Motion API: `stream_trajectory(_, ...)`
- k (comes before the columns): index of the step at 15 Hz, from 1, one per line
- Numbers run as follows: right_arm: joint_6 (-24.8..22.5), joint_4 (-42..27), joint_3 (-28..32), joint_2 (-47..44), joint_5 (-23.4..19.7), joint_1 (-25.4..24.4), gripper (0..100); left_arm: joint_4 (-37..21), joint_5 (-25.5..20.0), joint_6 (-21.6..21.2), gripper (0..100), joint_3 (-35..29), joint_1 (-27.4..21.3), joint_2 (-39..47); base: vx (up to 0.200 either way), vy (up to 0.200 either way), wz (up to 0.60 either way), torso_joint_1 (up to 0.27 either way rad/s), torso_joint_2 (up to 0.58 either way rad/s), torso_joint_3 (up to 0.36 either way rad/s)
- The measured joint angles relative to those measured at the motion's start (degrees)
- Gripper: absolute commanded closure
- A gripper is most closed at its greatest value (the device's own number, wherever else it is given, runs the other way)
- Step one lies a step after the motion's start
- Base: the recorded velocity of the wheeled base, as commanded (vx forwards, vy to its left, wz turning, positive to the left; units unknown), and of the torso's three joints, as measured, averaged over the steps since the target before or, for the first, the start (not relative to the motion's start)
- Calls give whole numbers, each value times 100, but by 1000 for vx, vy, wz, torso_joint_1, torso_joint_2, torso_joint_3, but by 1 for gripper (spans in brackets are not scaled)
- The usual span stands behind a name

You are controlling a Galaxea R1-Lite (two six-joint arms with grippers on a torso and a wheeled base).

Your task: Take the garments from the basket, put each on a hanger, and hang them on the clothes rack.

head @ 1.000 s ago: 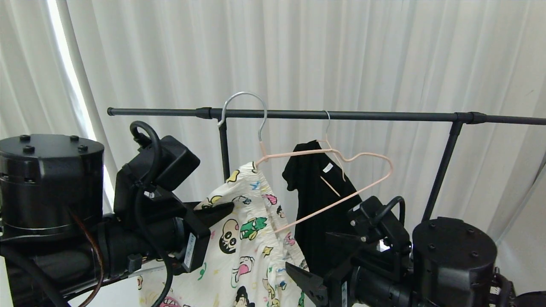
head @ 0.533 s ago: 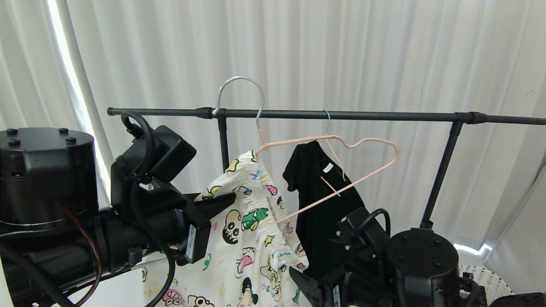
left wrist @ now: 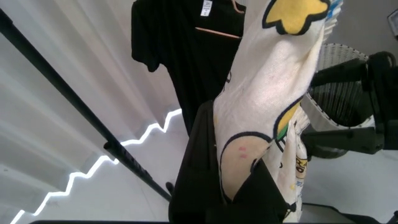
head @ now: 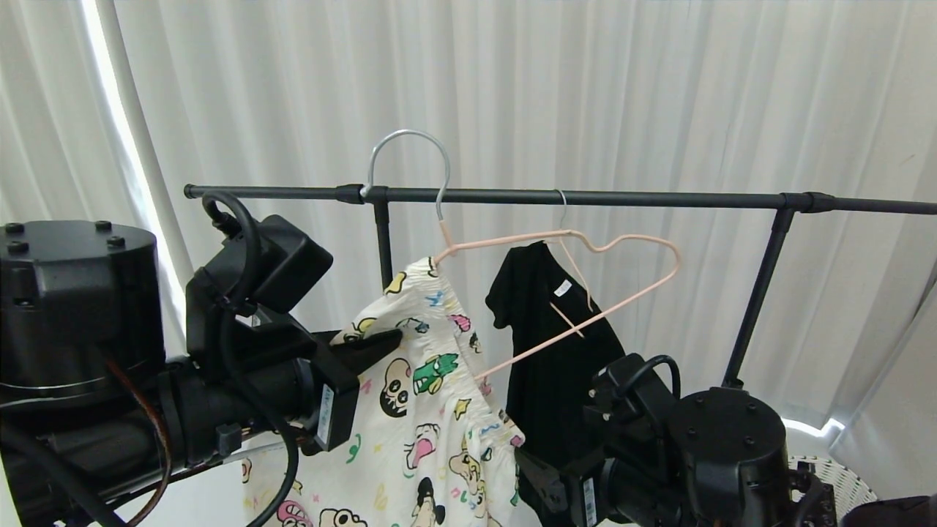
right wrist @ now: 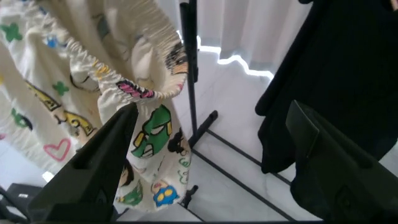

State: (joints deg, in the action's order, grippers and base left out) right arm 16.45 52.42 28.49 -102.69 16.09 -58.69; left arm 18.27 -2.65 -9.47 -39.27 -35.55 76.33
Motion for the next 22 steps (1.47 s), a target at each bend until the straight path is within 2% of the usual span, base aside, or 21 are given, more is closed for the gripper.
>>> stream_trajectory(7, -304, 232, 65, 74, -11, 113, 0, -10, -6, -21, 100, -1, -152, 7, 0, 0, 0, 0, 0, 0)
stream_trajectory(9, -539, 267, 76, 66, -41, 20, 0, -10, -9, -18, 100, -20, -329, 13, 0, 0, 0, 0, 0, 0)
stream_trajectory(13, -564, 268, -79, 5, -24, -269, 0, -7, 0, -16, 100, -80, -395, 29, 0, 0, 0, 0, 0, 0)
stream_trajectory(16, -586, 271, -317, -12, 5, -272, 0, -5, 18, -27, 100, -155, -373, 29, 0, 0, 0, 0, 0, 0)
stream_trajectory(18, -833, 273, -586, 40, 104, -57, 0, -11, 24, -46, 100, -83, -265, 20, 0, 0, 0, 0, 0, 0)
stream_trajectory(22, -1289, 273, -918, 284, 163, 762, 0, -7, 35, -174, 100, 201, -94, -11, 0, 0, 0, 0, 0, 0)
